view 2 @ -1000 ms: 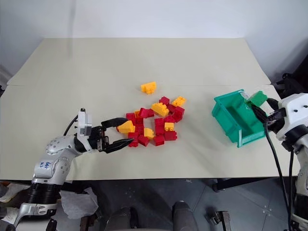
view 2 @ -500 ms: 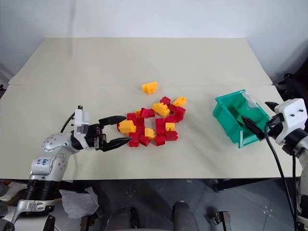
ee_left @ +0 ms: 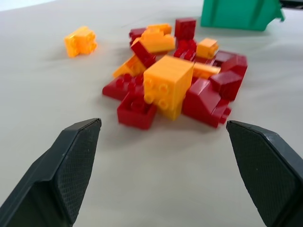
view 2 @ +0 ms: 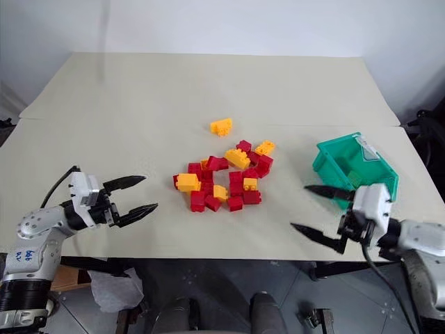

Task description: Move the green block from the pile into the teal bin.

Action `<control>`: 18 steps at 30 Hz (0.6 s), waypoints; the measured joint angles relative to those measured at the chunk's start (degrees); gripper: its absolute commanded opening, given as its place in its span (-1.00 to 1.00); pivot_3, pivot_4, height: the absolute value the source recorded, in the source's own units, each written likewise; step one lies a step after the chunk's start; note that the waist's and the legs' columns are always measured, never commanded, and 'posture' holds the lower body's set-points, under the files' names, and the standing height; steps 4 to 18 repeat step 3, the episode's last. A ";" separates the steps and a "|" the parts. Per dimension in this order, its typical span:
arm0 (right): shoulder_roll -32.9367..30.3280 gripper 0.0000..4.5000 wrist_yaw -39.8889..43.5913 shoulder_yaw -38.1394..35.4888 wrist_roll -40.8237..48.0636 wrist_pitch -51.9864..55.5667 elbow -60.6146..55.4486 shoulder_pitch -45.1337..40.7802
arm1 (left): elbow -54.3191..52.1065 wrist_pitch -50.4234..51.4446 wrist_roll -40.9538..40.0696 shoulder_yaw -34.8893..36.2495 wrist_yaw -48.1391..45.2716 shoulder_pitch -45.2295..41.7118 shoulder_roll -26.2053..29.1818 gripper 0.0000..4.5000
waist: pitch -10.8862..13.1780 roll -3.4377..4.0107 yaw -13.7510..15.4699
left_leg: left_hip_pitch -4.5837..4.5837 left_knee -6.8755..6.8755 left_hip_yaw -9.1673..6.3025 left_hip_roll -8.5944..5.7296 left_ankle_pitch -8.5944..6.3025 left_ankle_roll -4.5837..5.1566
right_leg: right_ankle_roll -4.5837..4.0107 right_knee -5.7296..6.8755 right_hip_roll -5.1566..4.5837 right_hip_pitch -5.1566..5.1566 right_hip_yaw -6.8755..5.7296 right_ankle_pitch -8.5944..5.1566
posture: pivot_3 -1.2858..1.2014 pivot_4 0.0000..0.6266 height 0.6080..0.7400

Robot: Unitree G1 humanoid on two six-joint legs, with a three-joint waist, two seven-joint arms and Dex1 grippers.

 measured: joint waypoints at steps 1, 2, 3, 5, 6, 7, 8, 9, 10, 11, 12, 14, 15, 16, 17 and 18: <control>0.45 1.00 0.19 0.36 -0.33 -0.81 0.47 0.20 | -0.19 -0.27 0.00 0.27 0.22 0.95 0.04 1.00 | 0.00 0.00 -0.03 | 0.02 0.00 0.00 0.01 0.00 -0.01 | 0.00 0.01 0.00 0.00 0.00 0.00 | 0.03 -0.52 1.00; 0.89 1.00 0.20 0.80 -0.66 -1.17 1.01 0.31 | -0.51 -0.28 -0.04 0.51 0.52 1.95 0.06 1.00 | 0.00 0.00 -0.01 | 0.02 0.00 0.00 0.01 0.00 -0.01 | 0.00 0.03 0.00 -0.01 0.00 0.00 | 0.03 -0.52 1.00; 1.08 1.00 0.19 1.24 -0.76 -1.47 1.39 0.35 | -1.03 -0.16 -0.11 0.66 0.65 2.73 0.11 1.00 | 0.00 0.00 -0.01 | 0.02 0.00 0.00 0.01 0.00 -0.01 | 0.00 0.03 0.00 -0.01 0.00 0.00 | 0.03 -0.52 1.00; 1.08 1.00 0.19 1.24 -0.76 -1.47 1.39 0.35 | -1.03 -0.16 -0.11 0.66 0.65 2.73 0.11 1.00 | 0.00 0.00 -0.01 | 0.02 0.00 0.00 0.01 0.00 -0.01 | 0.00 0.03 0.00 -0.01 0.00 0.00 | 0.03 -0.52 1.00; 1.08 1.00 0.19 1.24 -0.76 -1.47 1.39 0.35 | -1.03 -0.16 -0.11 0.66 0.65 2.73 0.11 1.00 | 0.00 0.00 -0.01 | 0.02 0.00 0.00 0.01 0.00 -0.01 | 0.00 0.03 0.00 -0.01 0.00 0.00 | 0.03 -0.52 1.00; 1.08 1.00 0.19 1.24 -0.76 -1.47 1.39 0.35 | -1.03 -0.16 -0.11 0.66 0.65 2.73 0.11 1.00 | 0.00 0.00 -0.01 | 0.02 0.00 0.00 0.01 0.00 -0.01 | 0.00 0.03 0.00 -0.01 0.00 0.00 | 0.03 -0.52 1.00; 1.08 1.00 0.19 1.24 -0.76 -1.47 1.39 0.35 | -1.03 -0.16 -0.11 0.66 0.65 2.73 0.11 1.00 | 0.00 0.00 -0.01 | 0.02 0.00 0.00 0.01 0.00 -0.01 | 0.00 0.03 0.00 -0.01 0.00 0.00 | 0.03 -0.52 1.00; 1.08 1.00 0.19 1.24 -0.76 -1.47 1.39 0.35 | -1.03 -0.16 -0.11 0.66 0.65 2.73 0.11 1.00 | 0.00 0.00 -0.01 | 0.02 0.00 0.00 0.01 0.00 -0.01 | 0.00 0.03 0.00 -0.01 0.00 0.00 | 0.03 -0.52 1.00; 1.08 1.00 0.19 1.24 -0.76 -1.47 1.39 0.35 | -1.03 -0.16 -0.11 0.66 0.65 2.73 0.11 1.00 | 0.00 0.00 -0.01 | 0.02 0.00 0.00 0.01 0.00 -0.01 | 0.00 0.03 0.00 -0.01 0.00 0.00 | 0.03 -0.52 1.00; 1.08 1.00 0.19 1.24 -0.76 -1.47 1.39 0.35 | -1.03 -0.16 -0.11 0.66 0.65 2.73 0.11 1.00 | 0.00 0.00 -0.01 | 0.02 0.00 0.00 0.01 0.00 -0.01 | 0.00 0.03 0.00 -0.01 0.00 0.00 | 0.03 -0.52 1.00; 1.08 1.00 0.19 1.24 -0.76 -1.47 1.39 0.35 | -1.03 -0.16 -0.11 0.66 0.65 2.73 0.11 1.00 | 0.00 0.00 -0.01 | 0.02 0.00 0.00 0.01 0.00 -0.01 | 0.00 0.03 0.00 -0.01 0.00 0.00 | 0.03 -0.52 1.00; 1.08 1.00 0.19 1.24 -0.76 -1.47 1.39 0.35 | -1.03 -0.16 -0.11 0.66 0.65 2.73 0.11 1.00 | 0.00 0.00 -0.01 | 0.02 0.00 0.00 0.01 0.00 -0.01 | 0.00 0.03 0.00 -0.01 0.00 0.00 | 0.03 -0.52 1.00; 1.08 1.00 0.19 1.24 -0.76 -1.47 1.39 0.35 | -1.03 -0.16 -0.11 0.66 0.65 2.73 0.11 1.00 | 0.00 0.00 -0.01 | 0.02 0.00 0.00 0.01 0.00 -0.01 | 0.00 0.03 0.00 -0.01 0.00 0.00 | 0.03 -0.52 1.00; 1.08 1.00 0.19 1.24 -0.76 -1.47 1.39 0.35 | -1.03 -0.16 -0.11 0.66 0.65 2.73 0.11 1.00 | 0.00 0.00 -0.01 | 0.02 0.00 0.00 0.01 0.00 -0.01 | 0.00 0.03 0.00 -0.01 0.00 0.00 | 0.03 -0.52 1.00; 1.08 1.00 0.19 1.24 -0.76 -1.47 1.39 0.35 | -1.03 -0.16 -0.11 0.66 0.65 2.73 0.11 1.00 | 0.00 0.00 -0.01 | 0.02 0.00 0.00 0.01 0.00 -0.01 | 0.00 0.03 0.00 -0.01 0.00 0.00 | 0.03 -0.52 1.00; 1.08 1.00 0.19 1.24 -0.76 -1.47 1.39 0.35 | -1.03 -0.16 -0.11 0.66 0.65 2.73 0.11 1.00 | 0.00 0.00 -0.01 | 0.02 0.00 0.00 0.01 0.00 -0.01 | 0.00 0.03 0.00 -0.01 0.00 0.00 | 0.03 -0.52 1.00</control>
